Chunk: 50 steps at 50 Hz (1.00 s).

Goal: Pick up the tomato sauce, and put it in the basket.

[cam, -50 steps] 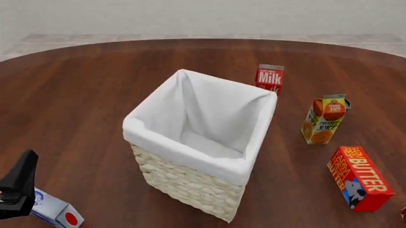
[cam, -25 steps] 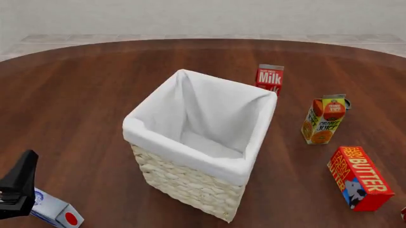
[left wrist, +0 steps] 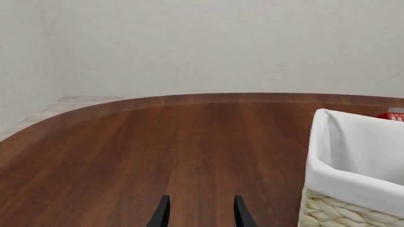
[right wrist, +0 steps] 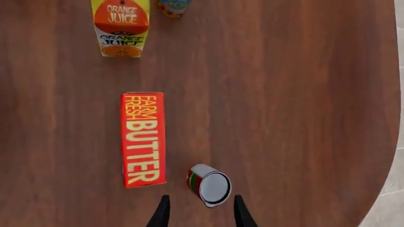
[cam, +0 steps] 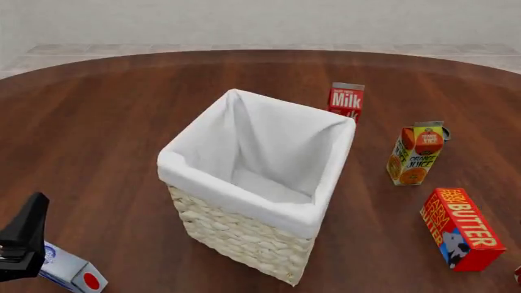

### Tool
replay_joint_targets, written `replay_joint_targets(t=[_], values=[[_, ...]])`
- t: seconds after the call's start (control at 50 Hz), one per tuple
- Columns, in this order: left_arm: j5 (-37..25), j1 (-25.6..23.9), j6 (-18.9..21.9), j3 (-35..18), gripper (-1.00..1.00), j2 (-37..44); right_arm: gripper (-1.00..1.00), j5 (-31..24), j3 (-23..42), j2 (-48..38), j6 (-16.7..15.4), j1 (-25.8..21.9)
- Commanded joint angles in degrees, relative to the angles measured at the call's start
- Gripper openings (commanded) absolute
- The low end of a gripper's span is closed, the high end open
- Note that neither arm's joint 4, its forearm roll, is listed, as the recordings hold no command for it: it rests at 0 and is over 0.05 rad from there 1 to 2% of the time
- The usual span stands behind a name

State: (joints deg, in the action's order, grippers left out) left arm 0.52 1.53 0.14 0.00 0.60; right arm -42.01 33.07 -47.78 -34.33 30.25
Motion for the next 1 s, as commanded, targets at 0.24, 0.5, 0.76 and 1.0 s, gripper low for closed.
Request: replay_joint_targets(t=[0.24, 0.5, 0.76, 1.0], values=[[-0.13, 0.0, -0.02, -0.04, 1.0, -0.12, 1.0, 9.6, -4.65, -8.1, -4.47, 5.43], [-0.13, 0.0, -0.01, -0.04, 1.0, -0.12, 1.0, 11.39, -5.44, -10.13, -5.96, 7.81], [-0.13, 0.0, 0.0, -0.04, 1.0, -0.12, 1.0, 15.06, -7.63, -12.87, -5.78, 8.2], [-0.13, 0.0, 0.0, -0.04, 1.0, -0.11, 1.0, 16.74, -8.8, -14.22, -6.92, 9.64]])
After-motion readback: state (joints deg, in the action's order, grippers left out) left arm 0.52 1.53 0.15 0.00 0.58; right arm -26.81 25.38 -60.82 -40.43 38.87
